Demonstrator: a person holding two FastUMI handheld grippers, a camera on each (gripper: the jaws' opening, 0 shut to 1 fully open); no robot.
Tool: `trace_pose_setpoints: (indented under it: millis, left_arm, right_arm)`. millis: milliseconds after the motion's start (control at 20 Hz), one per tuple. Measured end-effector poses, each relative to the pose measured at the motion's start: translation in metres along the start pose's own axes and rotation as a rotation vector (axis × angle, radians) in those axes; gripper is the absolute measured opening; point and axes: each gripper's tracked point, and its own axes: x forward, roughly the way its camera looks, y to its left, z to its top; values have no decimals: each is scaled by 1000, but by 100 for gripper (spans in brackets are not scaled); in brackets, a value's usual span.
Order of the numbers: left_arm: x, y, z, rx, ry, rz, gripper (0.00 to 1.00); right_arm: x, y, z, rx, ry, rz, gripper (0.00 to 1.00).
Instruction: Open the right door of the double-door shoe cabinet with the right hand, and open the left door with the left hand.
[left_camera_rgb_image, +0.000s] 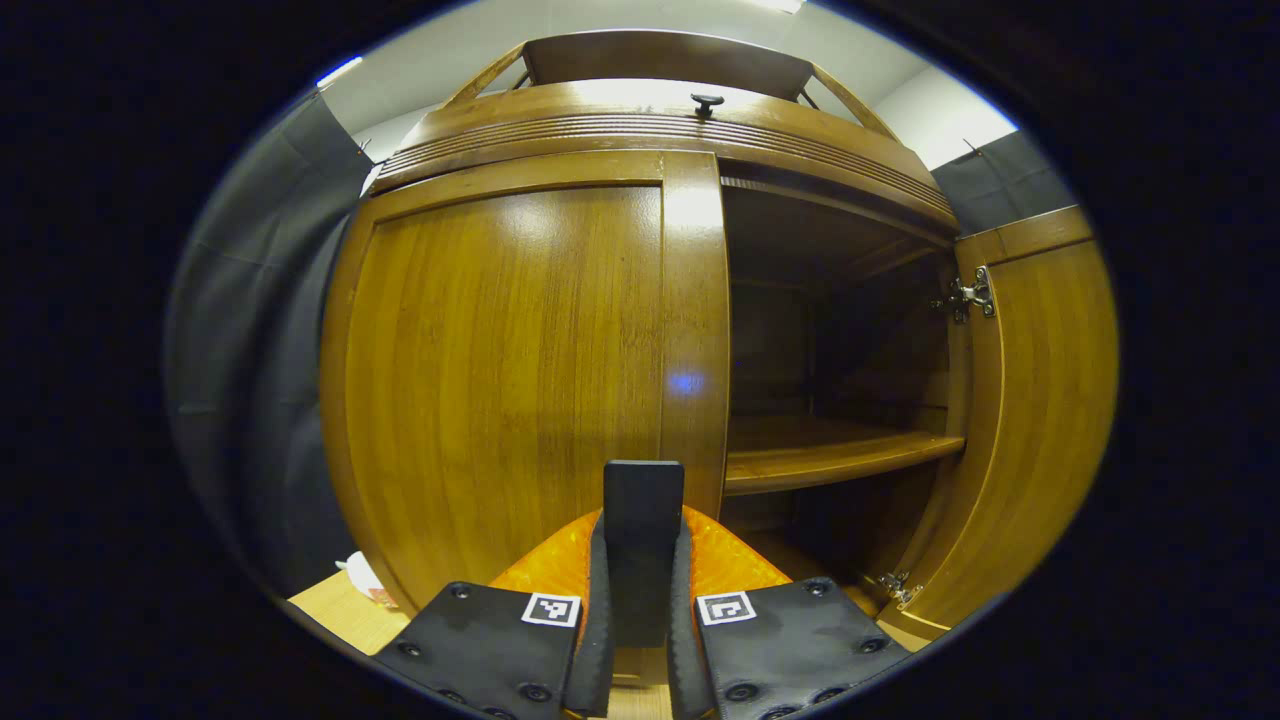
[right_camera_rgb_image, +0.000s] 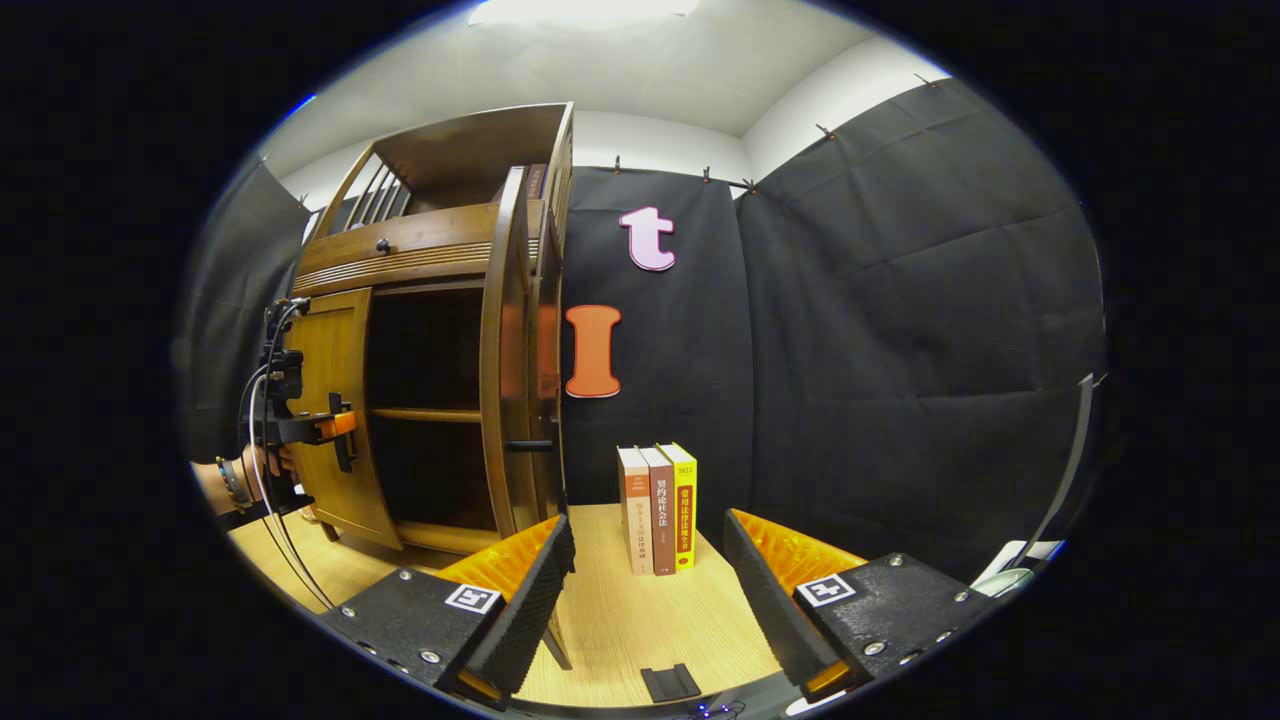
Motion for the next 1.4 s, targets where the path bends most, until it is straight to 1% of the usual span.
trace_pose_setpoints:
  millis: [200, 300, 400, 450, 500, 600, 700, 800, 850, 900, 950, 1000, 1050, 1100, 1150, 1200, 1250, 1300, 1400]
  left_arm:
    - [-63, 20, 5, -3, 2, 55, 30]
    - [-91, 35, 8, -2, -1, 87, 28]
    - [-115, 51, 10, 6, -2, 126, 27]
    - [-125, 60, 11, 10, 1, 149, 29]
    - [-133, 68, 11, 11, -3, 174, 29]
    - [-148, 83, 14, 20, -24, 209, 27]
    - [-159, 98, 16, 26, -24, 232, 24]
    - [-171, 119, 18, 30, -14, 235, 20]
    - [-175, 128, 21, 26, -15, 226, 19]
    - [-180, 137, 23, 26, -11, 215, 19]
    - [-184, 145, 23, 27, -2, 209, 19]
    - [-190, 155, 21, 31, 4, 213, 19]
    - [-194, 170, 22, 40, 2, 231, 16]
    - [-197, 181, 22, 55, -5, 244, 16]
    - [-202, 195, 17, 64, 2, 261, 18]
    - [-205, 208, 18, 54, -14, 248, 14]
    - [-206, 211, 20, 26, -22, 212, 7]
    - [-209, 214, 21, 13, -22, 189, 7]
    - [-209, 224, 20, 29, -22, 138, 8]
  right_arm:
    - [9, 5, 5, 5, -20, 23, 92]
    - [12, 6, 9, 13, -37, 41, 92]
    - [15, 6, 6, 9, -30, 59, 92]
    - [16, 4, 5, 3, -20, 67, 92]
    - [13, 2, 1, -5, -11, 75, 92]
    - [8, -2, 0, -13, -11, 72, 92]
    - [5, -12, -1, -4, -9, 34, 92]
    - [1, -15, 2, 18, -20, 3, 92]
    - [2, -15, 6, 21, -26, -13, 99]
    - [1, -17, 6, 16, -20, -29, 99]
    - [-1, -20, 5, 6, -15, -44, 92]
    - [-4, -21, 6, -4, -19, -53, 92]
    - [-7, -20, 7, -9, -18, -55, 92]
    - [-10, -20, 8, -10, -15, -59, 99]
    - [-10, -20, 9, -11, -15, -63, 99]
    - [-10, -18, 11, -6, -17, -64, 92]
    - [-11, -15, 13, 6, -23, -64, 92]
    - [-11, -12, 16, 16, -31, -62, 92]
    - [-10, -11, 16, 10, -29, -74, 92]
